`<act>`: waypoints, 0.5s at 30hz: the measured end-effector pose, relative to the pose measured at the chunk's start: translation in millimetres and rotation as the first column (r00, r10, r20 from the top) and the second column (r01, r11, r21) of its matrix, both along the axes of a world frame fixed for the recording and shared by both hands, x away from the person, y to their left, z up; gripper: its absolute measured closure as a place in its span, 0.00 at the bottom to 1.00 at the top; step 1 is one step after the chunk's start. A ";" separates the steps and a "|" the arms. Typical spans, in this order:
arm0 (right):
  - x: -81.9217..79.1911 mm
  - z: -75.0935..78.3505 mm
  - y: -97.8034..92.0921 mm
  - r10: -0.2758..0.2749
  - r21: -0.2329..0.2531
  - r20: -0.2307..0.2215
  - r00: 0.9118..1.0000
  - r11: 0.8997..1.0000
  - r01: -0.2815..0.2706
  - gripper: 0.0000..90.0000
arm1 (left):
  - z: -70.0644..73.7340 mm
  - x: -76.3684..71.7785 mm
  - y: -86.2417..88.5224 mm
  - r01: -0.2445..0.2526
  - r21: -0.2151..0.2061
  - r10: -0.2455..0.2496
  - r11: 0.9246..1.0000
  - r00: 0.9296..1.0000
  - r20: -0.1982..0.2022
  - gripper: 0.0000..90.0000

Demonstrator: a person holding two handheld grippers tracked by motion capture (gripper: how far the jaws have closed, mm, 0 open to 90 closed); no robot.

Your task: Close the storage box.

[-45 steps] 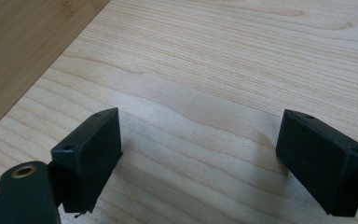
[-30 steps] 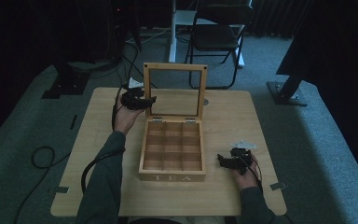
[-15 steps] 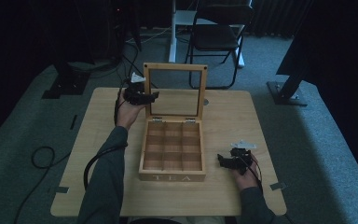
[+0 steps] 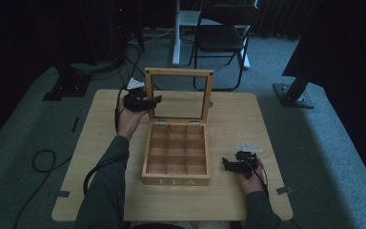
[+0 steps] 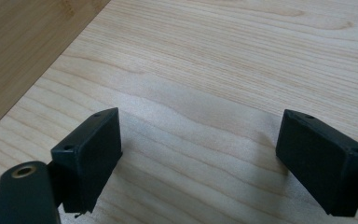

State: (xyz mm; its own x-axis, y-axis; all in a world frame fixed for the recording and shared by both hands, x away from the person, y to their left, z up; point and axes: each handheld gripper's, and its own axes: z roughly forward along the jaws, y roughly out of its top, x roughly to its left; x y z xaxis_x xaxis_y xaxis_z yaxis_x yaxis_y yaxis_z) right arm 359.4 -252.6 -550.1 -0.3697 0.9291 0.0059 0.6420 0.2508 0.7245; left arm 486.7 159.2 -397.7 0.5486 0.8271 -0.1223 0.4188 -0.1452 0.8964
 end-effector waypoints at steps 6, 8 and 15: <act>0.0 0.0 0.0 0.000 0.000 0.000 1.000 1.000 0.000 0.15 | 3.0 -13.1 0.1 -0.002 0.013 0.001 1.000 1.000 0.006 0.44; 0.0 0.0 0.0 0.000 0.001 0.000 1.000 1.000 0.000 0.15 | 3.5 -17.1 -0.5 -0.010 0.022 0.010 1.000 1.000 0.004 0.46; 0.0 0.0 0.0 0.000 0.000 0.000 1.000 1.000 0.000 0.15 | 6.9 -28.6 0.8 -0.005 0.033 0.005 0.999 1.000 -0.008 0.49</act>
